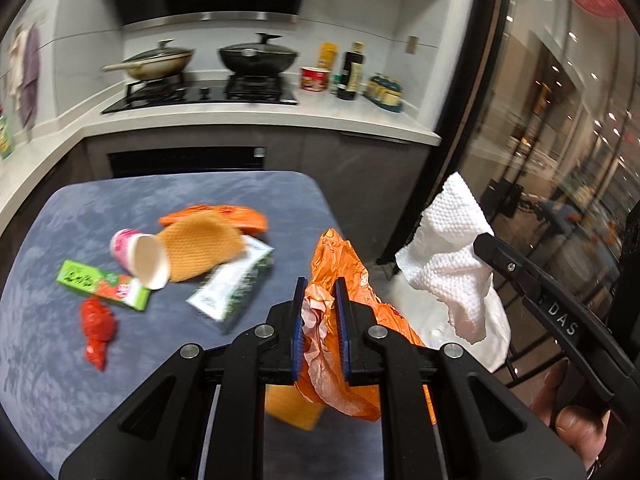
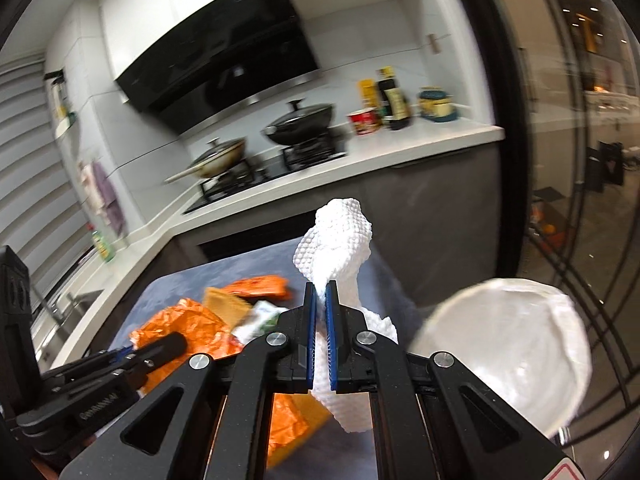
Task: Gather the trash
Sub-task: 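Carry both items over the bin with left and right grippers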
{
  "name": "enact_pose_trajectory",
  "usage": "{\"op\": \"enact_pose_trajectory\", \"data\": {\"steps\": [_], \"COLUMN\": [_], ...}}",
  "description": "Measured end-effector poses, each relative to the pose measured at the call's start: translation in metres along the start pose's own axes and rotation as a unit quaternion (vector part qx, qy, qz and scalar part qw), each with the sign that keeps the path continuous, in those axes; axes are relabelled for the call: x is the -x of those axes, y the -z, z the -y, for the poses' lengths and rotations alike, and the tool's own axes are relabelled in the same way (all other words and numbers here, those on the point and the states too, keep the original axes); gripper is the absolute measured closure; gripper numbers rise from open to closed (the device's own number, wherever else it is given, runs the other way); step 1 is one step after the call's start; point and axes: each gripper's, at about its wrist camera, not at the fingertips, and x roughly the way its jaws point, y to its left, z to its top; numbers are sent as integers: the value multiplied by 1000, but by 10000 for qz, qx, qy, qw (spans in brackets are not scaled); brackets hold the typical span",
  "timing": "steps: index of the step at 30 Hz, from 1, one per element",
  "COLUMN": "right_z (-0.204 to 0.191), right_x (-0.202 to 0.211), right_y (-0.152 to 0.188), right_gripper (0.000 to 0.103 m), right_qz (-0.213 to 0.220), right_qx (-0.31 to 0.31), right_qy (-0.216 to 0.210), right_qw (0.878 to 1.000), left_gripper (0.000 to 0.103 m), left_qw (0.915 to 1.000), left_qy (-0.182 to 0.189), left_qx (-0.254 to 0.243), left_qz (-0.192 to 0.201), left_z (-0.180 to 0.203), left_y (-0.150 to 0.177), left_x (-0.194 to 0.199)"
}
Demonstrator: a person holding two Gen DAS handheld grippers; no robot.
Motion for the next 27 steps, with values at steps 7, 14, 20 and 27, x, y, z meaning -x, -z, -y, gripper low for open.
{"op": "enact_pose_trajectory", "data": {"steps": [7, 14, 20, 27], "right_z": [59, 106, 139, 156], "right_x": [22, 29, 21, 6], "right_y": [7, 20, 32, 40], "right_gripper": [98, 98, 98, 98], "right_qz": [47, -55, -246, -461], "right_qx": [-210, -421, -646, -706], "right_qy": [568, 970, 1178, 1301], "right_qw": [9982, 9944, 9906, 9879], "left_gripper": [90, 90, 90, 90], "left_qw": [9989, 9961, 9932, 9912], "left_qy": [270, 459, 547, 531], "left_qx": [-388, -728, -980, -1095], "left_qz": [-71, -193, -325, -517], "left_z": [55, 100, 131, 146], "left_y": [2, 7, 12, 16], "left_x": [-19, -44, -70, -96]}}
